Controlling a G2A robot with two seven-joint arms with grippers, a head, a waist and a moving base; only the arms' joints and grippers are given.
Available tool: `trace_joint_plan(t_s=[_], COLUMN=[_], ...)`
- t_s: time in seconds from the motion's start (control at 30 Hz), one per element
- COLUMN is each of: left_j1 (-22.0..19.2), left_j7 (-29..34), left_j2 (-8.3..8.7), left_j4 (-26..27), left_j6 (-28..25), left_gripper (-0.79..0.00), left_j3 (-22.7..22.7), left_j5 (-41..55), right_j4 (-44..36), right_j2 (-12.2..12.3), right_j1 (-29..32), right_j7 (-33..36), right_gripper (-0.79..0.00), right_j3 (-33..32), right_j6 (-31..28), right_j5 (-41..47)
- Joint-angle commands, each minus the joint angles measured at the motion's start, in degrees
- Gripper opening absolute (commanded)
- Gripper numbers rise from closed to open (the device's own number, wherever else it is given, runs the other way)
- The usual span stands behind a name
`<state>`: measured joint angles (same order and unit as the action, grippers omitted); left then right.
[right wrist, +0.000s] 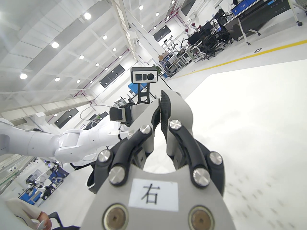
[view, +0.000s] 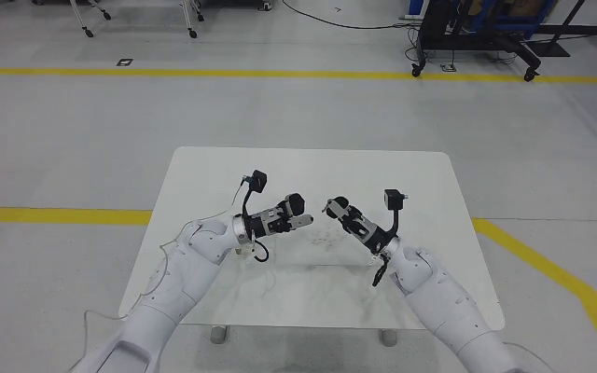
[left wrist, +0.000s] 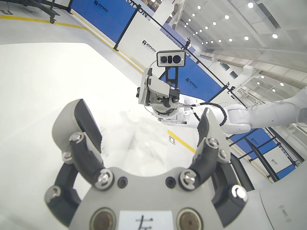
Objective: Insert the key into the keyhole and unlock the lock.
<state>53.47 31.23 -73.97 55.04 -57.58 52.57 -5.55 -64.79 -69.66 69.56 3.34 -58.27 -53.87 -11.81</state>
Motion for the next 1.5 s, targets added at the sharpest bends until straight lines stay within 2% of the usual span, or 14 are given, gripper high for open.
trace_joint_plan(t_s=[0.0,0.1,0.2,0.27,0.33,0.57,0.83,0.97,1.2,1.47], left_j1=[-0.09,-0.25,-0.29,-0.30,-0.29,-0.45,-0.48,-0.60,-0.89,-1.10], left_j7=[0.00,-0.03,-0.30,-0.25,-0.30,-0.66,-0.72,-0.66,-0.28,-1.14], left_j2=[-0.03,-0.03,-0.03,-0.08,-0.15,-0.20,-0.19,-0.20,-0.16,-0.18], left_j4=[-0.14,-0.32,-0.40,-0.33,-0.27,-0.48,-0.46,-0.59,-0.95,-0.98], left_j6=[0.02,0.04,0.09,0.18,0.30,0.46,0.54,0.45,0.35,1.17], left_gripper=[-0.065,-0.123,-0.215,-0.400,-0.446,-0.440,-0.493,-0.548,-0.779,-0.785], left_j3=[-0.18,-0.33,-0.46,-0.76,-1.08,-1.47,-1.88,-2.07,-2.37,-2.66], left_j5=[0.24,0.23,-0.09,-0.39,-0.56,-0.93,-1.32,-1.13,-1.15,-3.39], right_j4=[-0.20,-0.18,-0.09,-0.08,-0.16,-0.35,0.55,0.87,1.32,1.97], right_j2=[-0.10,-0.25,-0.36,-0.43,-0.49,-0.73,-1.09,-1.23,-1.45,-1.66], right_j1=[0.08,0.00,-0.10,-0.08,-0.08,-0.03,-0.51,-0.69,-0.86,-0.97], right_j7=[1.43,2.69,3.73,4.12,4.64,5.80,6.27,6.46,6.75,7.08], right_gripper=[-0.785,-0.785,-0.785,-0.785,-0.785,-0.785,-0.785,-0.785,-0.785,-0.785], right_j3=[0.38,0.70,0.84,0.84,0.87,0.91,0.92,0.83,0.63,0.31], right_j6=[0.45,0.86,1.05,1.31,1.61,1.32,1.17,1.03,1.03,0.97], right_j5=[1.66,2.89,3.45,3.91,4.26,5.14,5.25,5.23,5.26,5.25])
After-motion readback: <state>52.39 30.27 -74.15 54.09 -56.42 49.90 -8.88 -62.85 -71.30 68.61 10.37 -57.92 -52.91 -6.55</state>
